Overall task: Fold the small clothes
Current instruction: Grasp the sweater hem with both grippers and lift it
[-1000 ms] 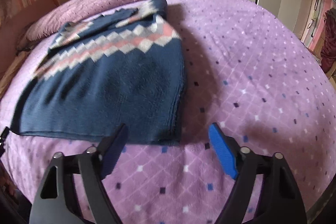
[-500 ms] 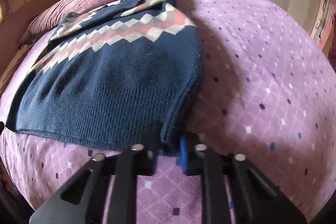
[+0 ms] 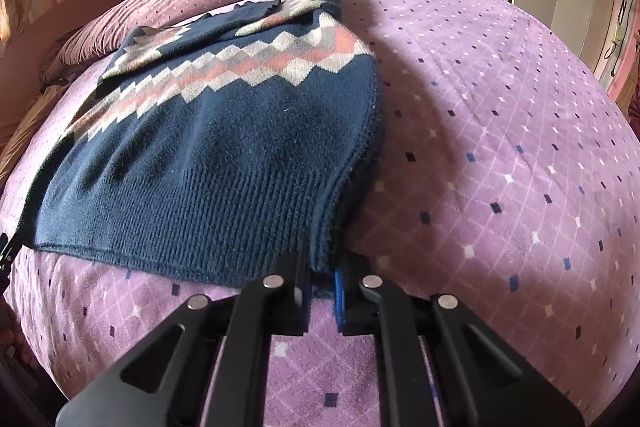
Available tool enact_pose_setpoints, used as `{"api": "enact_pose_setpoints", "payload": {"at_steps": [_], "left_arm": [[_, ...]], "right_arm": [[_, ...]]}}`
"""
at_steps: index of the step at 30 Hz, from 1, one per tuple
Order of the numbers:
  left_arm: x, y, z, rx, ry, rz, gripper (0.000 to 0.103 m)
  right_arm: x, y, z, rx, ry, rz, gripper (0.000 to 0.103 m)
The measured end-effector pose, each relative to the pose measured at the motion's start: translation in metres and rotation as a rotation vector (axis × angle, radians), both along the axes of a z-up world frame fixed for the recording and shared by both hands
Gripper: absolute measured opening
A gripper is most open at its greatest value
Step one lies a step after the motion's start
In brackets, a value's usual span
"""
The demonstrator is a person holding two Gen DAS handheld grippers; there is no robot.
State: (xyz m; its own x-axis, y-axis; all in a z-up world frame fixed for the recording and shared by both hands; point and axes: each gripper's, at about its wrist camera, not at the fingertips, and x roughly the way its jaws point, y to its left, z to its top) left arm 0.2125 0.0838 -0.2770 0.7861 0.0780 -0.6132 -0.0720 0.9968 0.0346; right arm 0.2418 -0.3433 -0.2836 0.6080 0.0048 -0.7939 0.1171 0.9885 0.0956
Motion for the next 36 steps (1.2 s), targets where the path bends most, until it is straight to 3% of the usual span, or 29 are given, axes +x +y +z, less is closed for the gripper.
{"api": "enact_pose_setpoints", "payload": {"at_steps": [8,9,13,16,17,21,25,36], "left_arm": [[0.034,0.012,-0.016,-0.027,0.062,0.056,0.097],[0.036,0.012,-0.018,-0.025,0.065,0.048,0.089],[0.044,0.014,-0.026,-0.043,0.095,0.027,0.04],[0.046,0.012,-0.026,-0.05,0.097,0.021,0.011],[0.046,0.012,-0.025,-0.043,0.093,0.029,0.007],[0.045,0.016,-0.021,-0.08,0.09,0.03,0.006],[0.045,0.011,-0.014,-0.002,0.092,0.015,0.006],[0.055,0.011,0.034,-0.003,0.014,0.024,0.006]], "right_arm": [[0.001,-0.002,-0.002,0.021,0.004,-0.015,0.009],[0.001,-0.002,-0.002,0.021,0.005,-0.016,0.009],[0.002,-0.002,-0.002,0.025,0.007,-0.015,0.009],[0.002,-0.001,-0.002,0.02,0.006,-0.014,0.009],[0.002,-0.001,-0.002,0.02,0.006,-0.014,0.009],[0.002,0.0,-0.003,0.028,0.001,-0.018,0.009],[0.001,-0.004,0.0,0.048,-0.005,-0.02,0.009],[0.011,-0.016,0.044,0.061,-0.086,-0.018,0.008]]}}
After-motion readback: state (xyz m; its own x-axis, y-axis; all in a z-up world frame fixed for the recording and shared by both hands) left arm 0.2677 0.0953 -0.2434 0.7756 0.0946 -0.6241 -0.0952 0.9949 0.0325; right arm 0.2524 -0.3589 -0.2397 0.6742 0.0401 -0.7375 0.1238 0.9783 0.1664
